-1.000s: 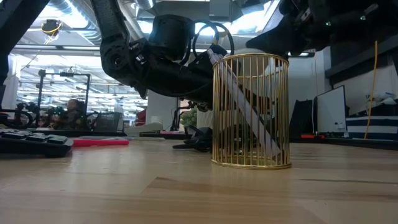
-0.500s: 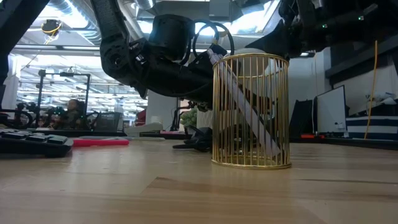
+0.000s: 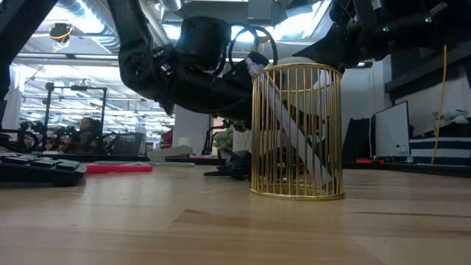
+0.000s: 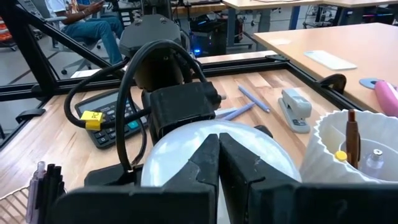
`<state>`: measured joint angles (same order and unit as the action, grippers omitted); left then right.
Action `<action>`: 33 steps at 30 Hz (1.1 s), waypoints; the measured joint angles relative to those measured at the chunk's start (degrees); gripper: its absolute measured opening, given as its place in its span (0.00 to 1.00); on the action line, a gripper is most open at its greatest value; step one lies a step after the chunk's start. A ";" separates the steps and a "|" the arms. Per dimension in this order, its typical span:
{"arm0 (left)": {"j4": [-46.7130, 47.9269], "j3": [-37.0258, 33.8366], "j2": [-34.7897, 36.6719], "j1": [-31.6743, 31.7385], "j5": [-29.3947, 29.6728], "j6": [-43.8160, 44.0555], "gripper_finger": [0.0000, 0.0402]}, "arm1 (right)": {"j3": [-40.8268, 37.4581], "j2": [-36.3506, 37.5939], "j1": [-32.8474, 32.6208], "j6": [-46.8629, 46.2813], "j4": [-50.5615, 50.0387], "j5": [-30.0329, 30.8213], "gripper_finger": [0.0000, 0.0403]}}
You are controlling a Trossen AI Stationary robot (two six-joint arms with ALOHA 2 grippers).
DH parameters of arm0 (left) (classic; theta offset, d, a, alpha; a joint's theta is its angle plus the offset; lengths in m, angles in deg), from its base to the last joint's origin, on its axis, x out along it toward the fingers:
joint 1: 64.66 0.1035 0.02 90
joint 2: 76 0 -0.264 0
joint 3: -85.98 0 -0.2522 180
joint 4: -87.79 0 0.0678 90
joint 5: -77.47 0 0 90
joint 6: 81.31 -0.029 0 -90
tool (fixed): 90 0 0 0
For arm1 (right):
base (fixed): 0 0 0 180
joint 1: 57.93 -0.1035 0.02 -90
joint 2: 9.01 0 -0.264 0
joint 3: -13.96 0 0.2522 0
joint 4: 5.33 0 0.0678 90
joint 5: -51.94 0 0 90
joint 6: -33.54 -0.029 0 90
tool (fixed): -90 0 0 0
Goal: Screw lightbulb
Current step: Insert the lightbulb into the lamp
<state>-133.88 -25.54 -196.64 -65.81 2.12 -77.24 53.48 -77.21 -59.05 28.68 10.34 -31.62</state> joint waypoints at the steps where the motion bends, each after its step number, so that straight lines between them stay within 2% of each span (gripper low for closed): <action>1: 0.11 -0.02 0.05 0.05 -0.13 -0.03 0.39 | -0.02 0.00 0.00 0.00 0.08 0.00 0.03; 22: 0.06 -0.02 0.11 0.09 0.35 -0.01 0.39 | -0.15 -0.09 0.00 0.02 0.17 -1.51 0.03; 29: 0.02 -0.02 0.18 0.00 0.44 -5.33 0.39 | -0.17 -0.11 -0.04 0.04 0.24 -2.03 0.03; 33: 0.09 -0.02 0.18 0.22 0.41 -3.88 0.39 | -0.20 -0.13 -0.02 0.04 0.43 -1.95 0.03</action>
<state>-133.79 -25.57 -196.46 -65.60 2.53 -81.12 53.29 -77.34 -59.07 28.72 10.77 -33.58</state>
